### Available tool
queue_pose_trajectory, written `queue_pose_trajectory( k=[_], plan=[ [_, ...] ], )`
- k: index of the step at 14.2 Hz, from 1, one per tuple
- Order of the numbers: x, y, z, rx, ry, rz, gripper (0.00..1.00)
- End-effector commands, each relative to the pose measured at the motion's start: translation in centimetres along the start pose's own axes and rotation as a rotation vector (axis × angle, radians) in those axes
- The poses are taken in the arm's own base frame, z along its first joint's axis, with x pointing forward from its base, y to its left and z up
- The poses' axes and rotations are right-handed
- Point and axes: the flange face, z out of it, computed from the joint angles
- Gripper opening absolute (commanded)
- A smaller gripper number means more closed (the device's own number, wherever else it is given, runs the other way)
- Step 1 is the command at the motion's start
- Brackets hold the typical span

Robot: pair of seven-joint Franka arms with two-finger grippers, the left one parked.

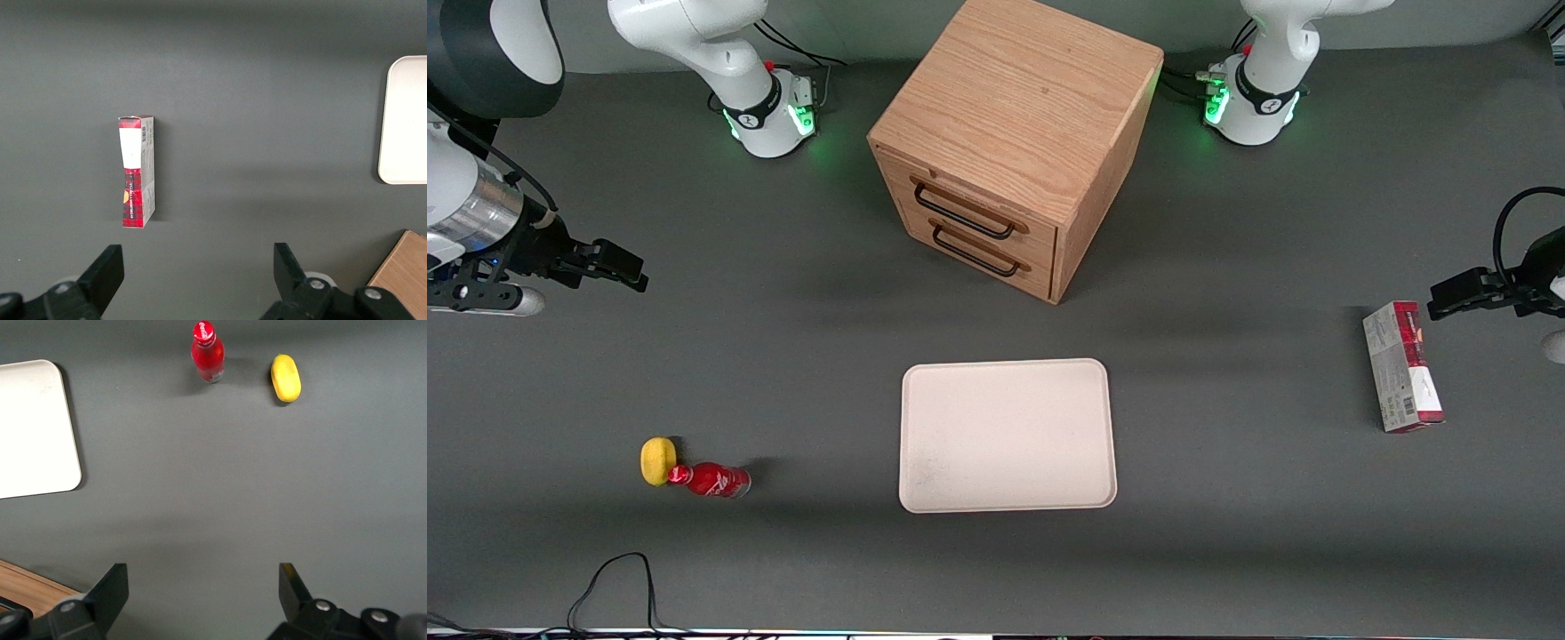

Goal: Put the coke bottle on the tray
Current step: 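Move the right gripper down to the red Coca-Cola bottle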

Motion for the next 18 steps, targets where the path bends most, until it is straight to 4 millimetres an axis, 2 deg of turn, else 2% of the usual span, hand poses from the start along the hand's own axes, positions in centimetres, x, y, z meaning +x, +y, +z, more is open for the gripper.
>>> queue_pose_trajectory(
  k=[1,2,3,6,7,9,10,12,15,18],
  plan=[
    [-0.2,0.5,-0.2,-0.027,-0.015,0.000,1.00],
    [0.3,0.4,-0.4,-0.028,-0.009,0.002,1.00],
    [1.7,0.5,-0.5,-0.034,0.001,0.012,1.00],
    [6.5,-0.9,-0.8,-0.055,0.044,0.011,1.00],
    [8.0,-1.6,0.1,-0.065,0.044,0.007,1.00],
    [10.7,-2.5,2.8,-0.080,0.033,-0.016,1.00],
    [11.8,-2.7,5.2,-0.068,0.005,-0.030,1.00],
    [13.9,-3.4,7.6,-0.022,0.048,-0.057,1.00],
    [16.0,-3.8,12.0,-0.034,0.090,-0.064,1.00],
    [17.0,-4.1,15.1,-0.042,0.107,-0.069,1.00]
  ],
)
